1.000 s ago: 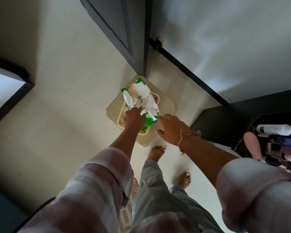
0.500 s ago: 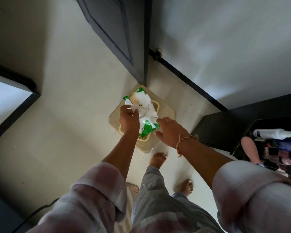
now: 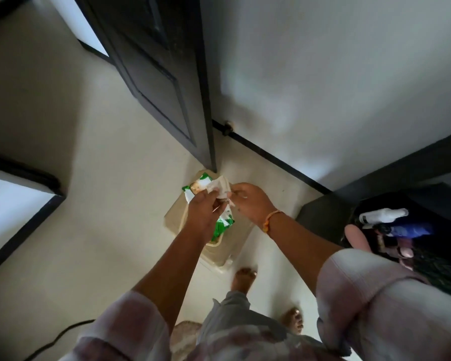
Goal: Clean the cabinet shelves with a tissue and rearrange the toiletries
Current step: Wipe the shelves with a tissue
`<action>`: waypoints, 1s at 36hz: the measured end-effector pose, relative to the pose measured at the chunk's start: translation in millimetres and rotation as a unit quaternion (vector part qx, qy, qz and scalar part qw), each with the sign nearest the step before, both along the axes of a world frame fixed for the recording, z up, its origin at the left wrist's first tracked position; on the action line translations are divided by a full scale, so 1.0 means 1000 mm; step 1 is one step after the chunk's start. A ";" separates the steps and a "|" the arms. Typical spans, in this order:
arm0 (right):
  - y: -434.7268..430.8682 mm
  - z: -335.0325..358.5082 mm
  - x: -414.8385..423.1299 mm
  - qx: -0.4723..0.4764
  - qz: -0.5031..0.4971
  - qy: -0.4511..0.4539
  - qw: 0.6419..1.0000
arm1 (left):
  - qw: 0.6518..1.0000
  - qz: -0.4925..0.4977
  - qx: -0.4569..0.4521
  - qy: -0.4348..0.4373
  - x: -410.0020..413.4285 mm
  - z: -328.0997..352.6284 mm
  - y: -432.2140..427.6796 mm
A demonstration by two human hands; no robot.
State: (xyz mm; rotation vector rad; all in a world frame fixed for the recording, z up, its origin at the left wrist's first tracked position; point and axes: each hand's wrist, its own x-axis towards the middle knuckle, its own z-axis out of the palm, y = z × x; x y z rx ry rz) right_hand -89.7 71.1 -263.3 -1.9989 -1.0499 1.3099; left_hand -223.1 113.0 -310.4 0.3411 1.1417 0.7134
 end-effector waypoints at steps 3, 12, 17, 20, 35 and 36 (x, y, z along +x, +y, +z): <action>-0.011 0.011 0.013 0.000 -0.068 0.025 0.997 | 0.998 -0.060 0.030 -0.002 0.015 0.014 -0.007; -0.065 0.040 0.067 0.028 -0.206 0.061 0.976 | 0.984 -0.171 0.042 -0.021 0.085 0.051 -0.030; -0.104 0.053 0.096 0.064 -0.296 0.081 0.949 | 0.968 -0.237 0.059 -0.054 0.126 0.066 -0.056; -0.132 0.057 0.113 0.073 -0.340 0.087 0.934 | 0.956 -0.278 0.059 -0.073 0.148 0.073 -0.075; -0.312 0.033 0.165 0.057 -0.477 -0.081 0.873 | 0.847 -0.486 0.189 0.104 0.244 0.070 -0.232; -0.324 0.030 0.165 0.053 -0.476 -0.089 0.874 | 0.836 -0.501 0.195 0.109 0.251 0.068 -0.245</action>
